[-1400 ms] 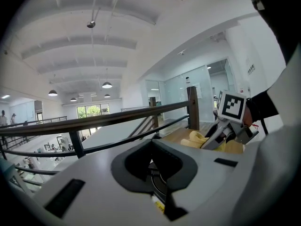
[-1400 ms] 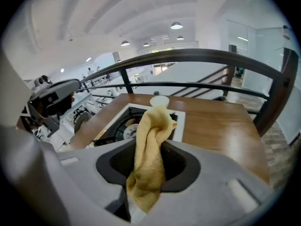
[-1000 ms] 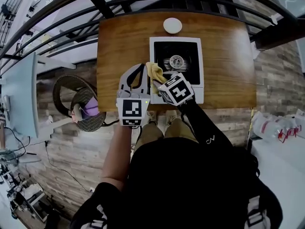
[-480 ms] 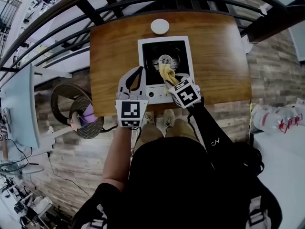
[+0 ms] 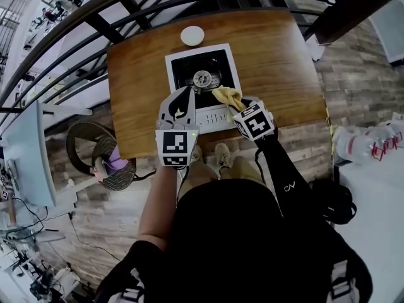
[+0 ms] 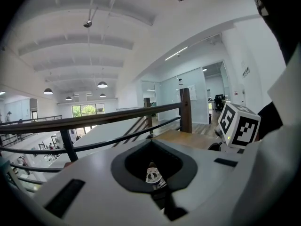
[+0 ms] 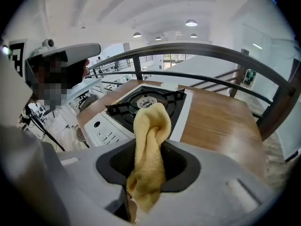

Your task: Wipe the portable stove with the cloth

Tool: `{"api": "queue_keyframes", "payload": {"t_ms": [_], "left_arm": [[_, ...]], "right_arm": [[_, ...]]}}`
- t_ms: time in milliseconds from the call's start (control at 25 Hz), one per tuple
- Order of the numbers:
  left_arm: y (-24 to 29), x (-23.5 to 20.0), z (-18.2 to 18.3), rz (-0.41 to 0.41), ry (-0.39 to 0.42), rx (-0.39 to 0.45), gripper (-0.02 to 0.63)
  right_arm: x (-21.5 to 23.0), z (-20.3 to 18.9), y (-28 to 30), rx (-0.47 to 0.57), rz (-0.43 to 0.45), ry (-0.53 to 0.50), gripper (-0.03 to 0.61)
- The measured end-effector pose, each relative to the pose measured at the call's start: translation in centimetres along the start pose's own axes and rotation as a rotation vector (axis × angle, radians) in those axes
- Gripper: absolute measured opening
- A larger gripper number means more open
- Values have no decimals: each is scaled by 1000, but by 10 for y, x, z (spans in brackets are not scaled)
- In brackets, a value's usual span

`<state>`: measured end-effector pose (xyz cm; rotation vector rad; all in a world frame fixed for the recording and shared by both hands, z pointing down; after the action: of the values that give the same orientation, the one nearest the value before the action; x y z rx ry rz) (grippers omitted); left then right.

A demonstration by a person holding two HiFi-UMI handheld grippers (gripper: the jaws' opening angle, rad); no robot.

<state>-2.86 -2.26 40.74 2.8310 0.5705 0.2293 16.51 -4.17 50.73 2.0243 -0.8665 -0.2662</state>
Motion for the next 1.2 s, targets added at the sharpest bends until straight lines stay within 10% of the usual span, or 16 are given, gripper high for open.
{"api": "queue_keyframes", "payload": {"t_ms": [440, 1200], "left_arm": [[-27, -15, 19, 54, 28, 45, 6], [-83, -57, 52, -38, 55, 137, 6]], "right_arm": [[-21, 36, -31, 245, 24, 14, 127], [-102, 69, -106, 695, -271, -28, 127]]}}
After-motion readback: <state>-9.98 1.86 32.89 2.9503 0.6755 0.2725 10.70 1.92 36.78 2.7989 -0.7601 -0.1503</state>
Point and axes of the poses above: the fingertips, and each gripper's own axes: y forward along the fingers, x to its right, z out of its top, the point moved 9 cm from there along -y, backward along the fingers, and after that the axes turned 2 degrees about z, right-handed, at the moved point
